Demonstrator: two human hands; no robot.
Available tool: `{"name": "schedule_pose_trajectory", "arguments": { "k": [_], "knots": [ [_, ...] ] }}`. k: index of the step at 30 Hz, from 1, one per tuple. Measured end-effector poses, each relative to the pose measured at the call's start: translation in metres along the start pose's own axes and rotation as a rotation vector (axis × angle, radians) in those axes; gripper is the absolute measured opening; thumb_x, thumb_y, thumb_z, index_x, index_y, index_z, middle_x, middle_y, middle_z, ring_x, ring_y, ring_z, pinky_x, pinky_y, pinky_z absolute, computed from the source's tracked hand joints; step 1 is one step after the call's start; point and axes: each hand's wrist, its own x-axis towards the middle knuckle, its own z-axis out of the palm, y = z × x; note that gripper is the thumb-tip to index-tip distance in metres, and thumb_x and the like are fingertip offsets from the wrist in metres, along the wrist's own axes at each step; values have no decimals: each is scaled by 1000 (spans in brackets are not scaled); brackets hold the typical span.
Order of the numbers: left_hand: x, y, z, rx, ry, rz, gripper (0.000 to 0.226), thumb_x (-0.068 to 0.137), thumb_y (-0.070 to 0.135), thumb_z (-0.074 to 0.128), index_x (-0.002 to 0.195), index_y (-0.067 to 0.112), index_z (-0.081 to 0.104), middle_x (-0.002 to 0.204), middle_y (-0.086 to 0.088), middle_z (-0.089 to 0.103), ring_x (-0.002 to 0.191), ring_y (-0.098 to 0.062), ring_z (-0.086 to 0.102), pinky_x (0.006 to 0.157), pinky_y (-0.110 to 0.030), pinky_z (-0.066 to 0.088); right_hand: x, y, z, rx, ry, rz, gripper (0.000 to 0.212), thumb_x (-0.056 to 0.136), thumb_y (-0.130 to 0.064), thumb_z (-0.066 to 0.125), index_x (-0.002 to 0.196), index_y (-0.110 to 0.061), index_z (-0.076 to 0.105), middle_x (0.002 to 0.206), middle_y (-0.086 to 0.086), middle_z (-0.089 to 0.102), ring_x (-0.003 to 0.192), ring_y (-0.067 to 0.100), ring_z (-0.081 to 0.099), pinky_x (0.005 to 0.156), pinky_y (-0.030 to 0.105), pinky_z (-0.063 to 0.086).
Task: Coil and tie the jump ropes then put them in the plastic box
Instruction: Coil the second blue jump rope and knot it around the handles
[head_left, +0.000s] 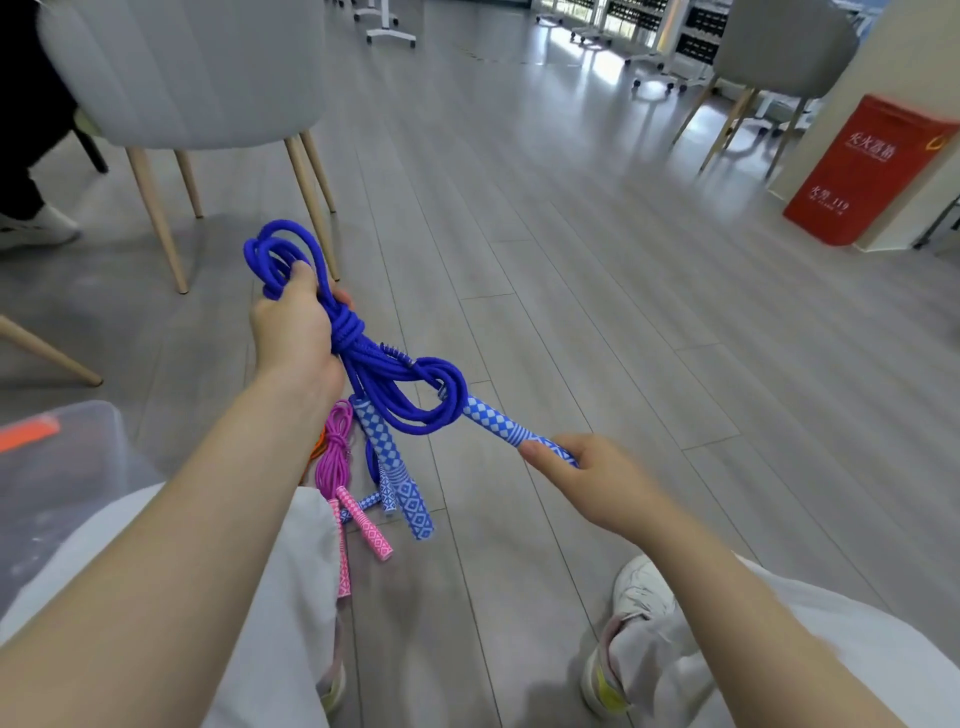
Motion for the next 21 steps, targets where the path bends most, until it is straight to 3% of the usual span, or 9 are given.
{"name": "schedule_pose_trajectory", "arguments": {
  "k": [6, 10, 16, 21],
  "knots": [
    [4, 5, -8, 83, 55, 53, 13, 99, 22, 49, 90, 13, 48, 49, 10, 57, 48, -9, 50, 50, -21, 44, 4, 19, 6, 9, -31, 42, 66, 77, -80, 42, 68, -16, 29, 56, -5, 28, 54, 16, 26, 59, 33, 23],
    [1, 7, -11, 23, 67, 80, 9, 99, 23, 48, 91, 18, 51, 61, 6, 54, 52, -10, 51, 52, -22, 45, 4, 28, 6, 44, -50, 37, 64, 79, -77, 44, 68, -15, 29, 58, -4, 28, 56, 15, 26, 61, 33, 22],
    [-2, 12, -17, -34, 82, 150, 9, 101, 21, 45, 102, 13, 50, 55, 6, 51, 47, -8, 49, 60, -26, 51, 3, 42, 1, 53, -60, 47, 59, 80, -75, 45, 67, -19, 29, 59, -6, 27, 57, 15, 25, 62, 33, 22],
    [4, 3, -22, -46, 96, 103, 13, 101, 23, 45, 98, 11, 47, 51, 6, 50, 45, -9, 49, 58, -28, 50, 9, 47, 5, 79, -97, 81, 61, 78, -79, 45, 66, -20, 32, 61, -5, 30, 58, 16, 27, 63, 33, 23]
  ]
}}
